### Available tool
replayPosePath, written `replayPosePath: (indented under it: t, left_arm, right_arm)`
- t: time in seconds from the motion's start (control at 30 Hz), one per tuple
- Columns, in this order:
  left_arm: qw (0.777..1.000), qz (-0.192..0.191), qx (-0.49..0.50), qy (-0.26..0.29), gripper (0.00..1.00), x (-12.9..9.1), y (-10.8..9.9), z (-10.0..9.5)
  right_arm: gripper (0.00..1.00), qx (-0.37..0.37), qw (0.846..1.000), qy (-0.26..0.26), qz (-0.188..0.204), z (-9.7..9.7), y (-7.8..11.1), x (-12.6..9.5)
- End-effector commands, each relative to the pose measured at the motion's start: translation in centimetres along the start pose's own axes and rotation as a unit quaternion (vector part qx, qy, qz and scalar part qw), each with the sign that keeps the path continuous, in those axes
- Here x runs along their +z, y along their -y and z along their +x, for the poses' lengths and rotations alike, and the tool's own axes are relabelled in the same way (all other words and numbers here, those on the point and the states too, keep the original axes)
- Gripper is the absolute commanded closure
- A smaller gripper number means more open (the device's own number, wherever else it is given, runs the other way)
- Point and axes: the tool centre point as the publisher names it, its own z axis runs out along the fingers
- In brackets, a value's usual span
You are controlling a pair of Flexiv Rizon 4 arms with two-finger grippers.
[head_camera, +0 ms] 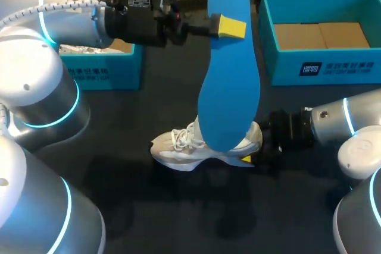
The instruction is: Take the shoe out of the shoebox, open the shoe tongue, remove and reinsert the insole, then place the shoe into the shoebox
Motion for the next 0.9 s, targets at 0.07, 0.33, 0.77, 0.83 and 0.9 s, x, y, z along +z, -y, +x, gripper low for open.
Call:
replayPosePath:
  t: [0.07,0.33,0.77,0.83,0.9]
  left_arm:
    - [1.000,0.002,0.000,0.000,1.00,-0.02,-0.28,0.00]
    - [1.000,0.002,0.000,0.000,1.00,-0.02,-0.28,0.00]
    - [1.000,0.002,0.000,0.000,1.00,-0.02,-0.28,0.00]
    - [1.000,0.002,0.000,0.000,1.00,-0.02,-0.28,0.00]
    - [1.000,0.002,0.000,0.000,1.00,-0.02,-0.28,0.00]
  right_arm:
    - [1.00,0.000,1.000,0.001,0.002,0.13,-0.05,0.07]
    - [1.00,0.000,1.000,0.001,0.002,0.13,-0.05,0.07]
    - [0.68,0.000,1.000,0.001,0.002,0.13,-0.05,0.07]
    - [0.00,0.000,1.000,0.001,0.002,0.13,-0.05,0.07]
    - [0.00,0.000,1.000,0.001,0.002,0.13,-0.05,0.07]
